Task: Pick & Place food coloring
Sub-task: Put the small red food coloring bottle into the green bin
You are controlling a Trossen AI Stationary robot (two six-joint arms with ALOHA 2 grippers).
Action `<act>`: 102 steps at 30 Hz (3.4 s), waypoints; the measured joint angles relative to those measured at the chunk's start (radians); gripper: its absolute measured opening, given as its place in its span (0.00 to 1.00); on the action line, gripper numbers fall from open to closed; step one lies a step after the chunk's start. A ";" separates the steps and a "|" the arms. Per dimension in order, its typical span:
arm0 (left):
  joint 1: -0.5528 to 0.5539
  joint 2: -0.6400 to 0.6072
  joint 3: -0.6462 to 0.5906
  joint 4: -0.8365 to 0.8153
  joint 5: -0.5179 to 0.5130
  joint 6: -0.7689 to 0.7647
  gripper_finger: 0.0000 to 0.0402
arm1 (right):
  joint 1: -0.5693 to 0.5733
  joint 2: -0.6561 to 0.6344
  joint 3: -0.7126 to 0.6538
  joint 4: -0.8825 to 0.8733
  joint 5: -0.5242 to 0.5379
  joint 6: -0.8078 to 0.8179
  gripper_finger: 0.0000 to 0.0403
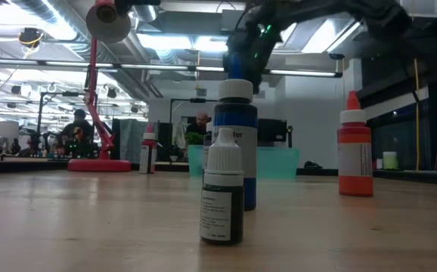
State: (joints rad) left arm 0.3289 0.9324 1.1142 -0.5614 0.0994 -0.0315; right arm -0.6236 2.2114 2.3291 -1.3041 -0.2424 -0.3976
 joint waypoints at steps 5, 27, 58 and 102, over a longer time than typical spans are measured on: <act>-0.022 0.000 -0.052 -0.003 0.030 -0.013 0.20 | 0.020 -0.188 -0.163 0.041 -0.020 0.024 0.33; -0.113 0.087 -0.099 0.021 0.134 0.082 0.20 | 0.470 -1.278 -1.132 0.406 0.092 0.349 0.28; -0.085 0.126 -0.099 0.019 0.101 0.053 0.20 | 1.267 -1.315 -1.769 0.701 0.297 1.380 0.28; -0.085 0.125 -0.099 -0.036 0.105 0.079 0.20 | 1.215 -0.890 -1.829 1.031 0.338 1.451 0.63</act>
State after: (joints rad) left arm 0.2440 1.0573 1.0157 -0.5970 0.2039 0.0475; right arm 0.5915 1.3212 0.4999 -0.2730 0.0959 1.0538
